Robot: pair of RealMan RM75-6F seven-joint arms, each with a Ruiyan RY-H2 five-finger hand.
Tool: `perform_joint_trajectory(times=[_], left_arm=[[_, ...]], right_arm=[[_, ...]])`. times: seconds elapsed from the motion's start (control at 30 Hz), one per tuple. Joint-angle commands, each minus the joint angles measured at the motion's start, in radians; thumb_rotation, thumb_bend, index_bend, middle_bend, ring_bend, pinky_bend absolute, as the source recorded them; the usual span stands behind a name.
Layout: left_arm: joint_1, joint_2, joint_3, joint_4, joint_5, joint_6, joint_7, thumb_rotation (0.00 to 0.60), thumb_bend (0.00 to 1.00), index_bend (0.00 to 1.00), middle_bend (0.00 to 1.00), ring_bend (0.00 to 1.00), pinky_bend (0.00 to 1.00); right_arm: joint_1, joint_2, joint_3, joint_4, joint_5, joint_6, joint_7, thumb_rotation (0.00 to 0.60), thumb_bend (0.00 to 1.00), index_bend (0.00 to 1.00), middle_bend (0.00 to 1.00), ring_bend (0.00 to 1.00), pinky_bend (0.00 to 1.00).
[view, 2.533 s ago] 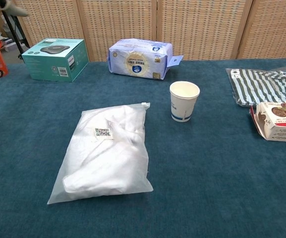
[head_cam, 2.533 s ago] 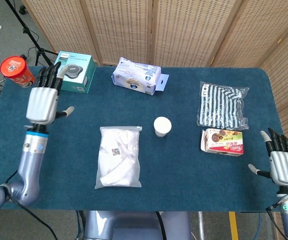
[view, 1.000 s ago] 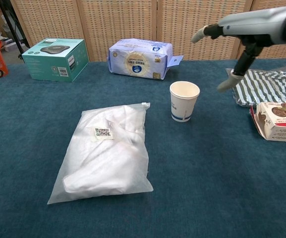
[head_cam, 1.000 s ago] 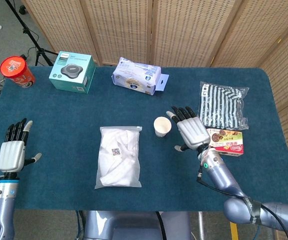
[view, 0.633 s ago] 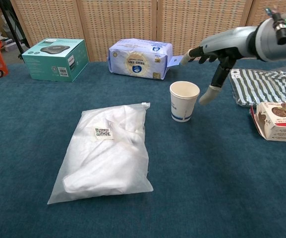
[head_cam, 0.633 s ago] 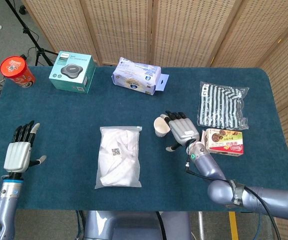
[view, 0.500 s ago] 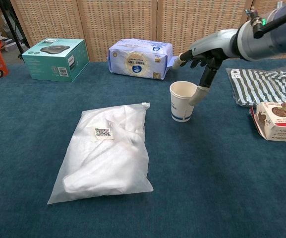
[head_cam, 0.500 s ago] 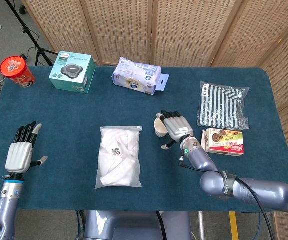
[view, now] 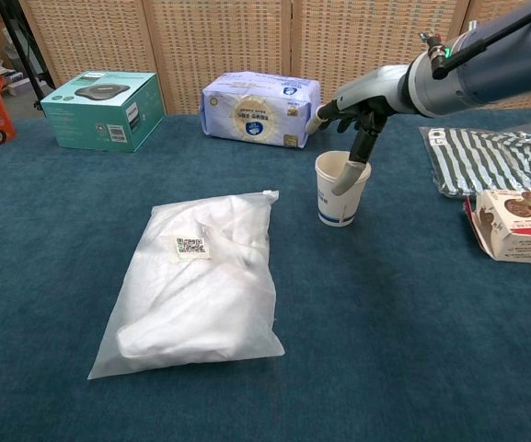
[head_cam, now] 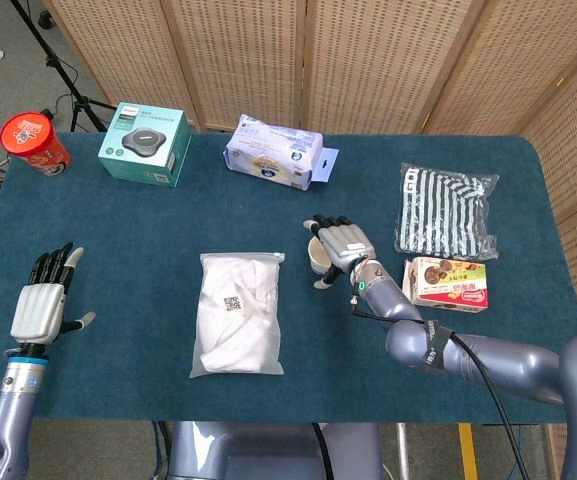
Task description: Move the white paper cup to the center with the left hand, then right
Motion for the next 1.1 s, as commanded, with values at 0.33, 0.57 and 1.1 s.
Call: perform_joint_trajectory(times=[0.33, 0.57, 1.1], left_arm=[[0.004, 0.001, -0.016, 0.005, 0.003, -0.023, -0.004, 0.600, 0.13, 0.02, 0.00, 0.00, 0.00], [0.007, 0.000, -0.022, 0.006, 0.006, -0.032, -0.001, 0.600, 0.13, 0.02, 0.00, 0.00, 0.00], [0.011, 0.004, -0.034, 0.003, 0.011, -0.049, -0.001, 0.600, 0.13, 0.02, 0.00, 0.00, 0.00]], right_arm=[[0.023, -0.019, -0.055, 0.091, -0.022, -0.058, 0.088, 0.600, 0.16, 0.01, 0.00, 0.00, 0.00], [0.019, -0.037, -0.080, 0.145, -0.056, -0.088, 0.145, 0.600, 0.16, 0.02, 0.00, 0.00, 0.00], [-0.002, -0.068, -0.099, 0.206, -0.155, -0.109, 0.269, 0.600, 0.18, 0.12, 0.00, 0.00, 0.00]])
